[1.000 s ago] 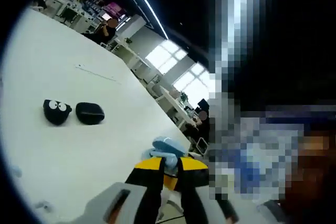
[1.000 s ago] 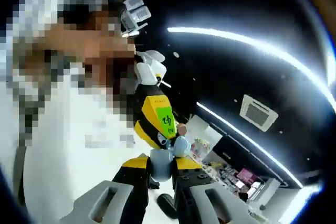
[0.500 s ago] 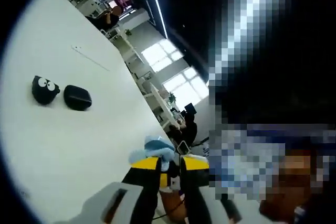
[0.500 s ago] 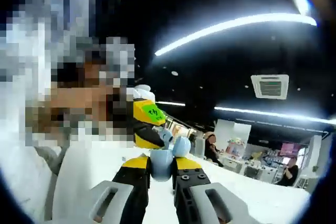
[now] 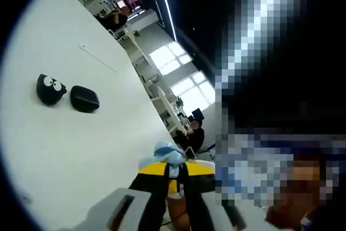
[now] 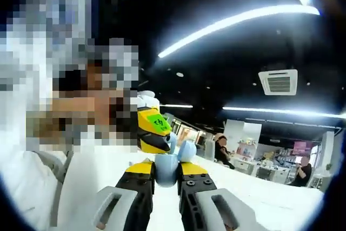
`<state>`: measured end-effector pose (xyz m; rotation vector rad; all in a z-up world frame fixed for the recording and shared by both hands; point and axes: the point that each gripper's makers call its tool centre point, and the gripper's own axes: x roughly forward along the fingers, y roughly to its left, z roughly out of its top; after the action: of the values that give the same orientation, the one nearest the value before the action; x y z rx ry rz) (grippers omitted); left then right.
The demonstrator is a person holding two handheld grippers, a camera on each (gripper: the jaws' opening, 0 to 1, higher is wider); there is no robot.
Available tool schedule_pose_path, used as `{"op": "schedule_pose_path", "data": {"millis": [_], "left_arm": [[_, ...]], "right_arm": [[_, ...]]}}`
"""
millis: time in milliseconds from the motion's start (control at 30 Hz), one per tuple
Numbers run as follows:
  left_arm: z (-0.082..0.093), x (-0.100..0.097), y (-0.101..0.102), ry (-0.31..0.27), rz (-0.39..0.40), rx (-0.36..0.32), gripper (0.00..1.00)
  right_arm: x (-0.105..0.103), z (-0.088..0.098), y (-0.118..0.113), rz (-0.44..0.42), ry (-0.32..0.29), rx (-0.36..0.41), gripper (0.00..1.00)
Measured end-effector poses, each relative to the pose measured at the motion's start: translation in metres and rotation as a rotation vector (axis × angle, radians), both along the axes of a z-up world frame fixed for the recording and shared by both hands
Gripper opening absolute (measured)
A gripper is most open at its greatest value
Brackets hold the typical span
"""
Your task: Pick up the earbuds from the table and place the earbuds into the earbud case
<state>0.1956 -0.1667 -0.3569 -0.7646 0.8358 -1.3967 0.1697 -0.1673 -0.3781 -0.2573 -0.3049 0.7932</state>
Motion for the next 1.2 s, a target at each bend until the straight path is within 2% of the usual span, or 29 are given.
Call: {"op": "schedule_pose_path", "data": {"millis": [100, 367, 733, 1000, 1200], "left_arm": [[0.002, 0.002, 0.001, 0.008, -0.007, -0.005, 0.13], [0.006, 0.021, 0.006, 0.029, -0.019, -0.006, 0.13], [0.011, 0.03, 0.009, 0.06, -0.017, -0.025, 0.14], [0.008, 0.027, 0.01, 0.045, -0.045, -0.019, 0.13], [0.013, 0.038, 0.014, 0.036, -0.022, -0.021, 0.13]], "right_arm": [[0.0, 0.001, 0.0, -0.002, -0.002, 0.003, 0.15], [-0.002, 0.002, 0.001, -0.001, -0.01, -0.01, 0.15], [-0.004, 0.001, 0.0, 0.029, 0.014, 0.012, 0.15], [-0.004, -0.001, 0.001, 0.032, 0.018, 0.011, 0.15], [-0.005, -0.002, 0.003, 0.038, 0.021, 0.017, 0.15]]}}
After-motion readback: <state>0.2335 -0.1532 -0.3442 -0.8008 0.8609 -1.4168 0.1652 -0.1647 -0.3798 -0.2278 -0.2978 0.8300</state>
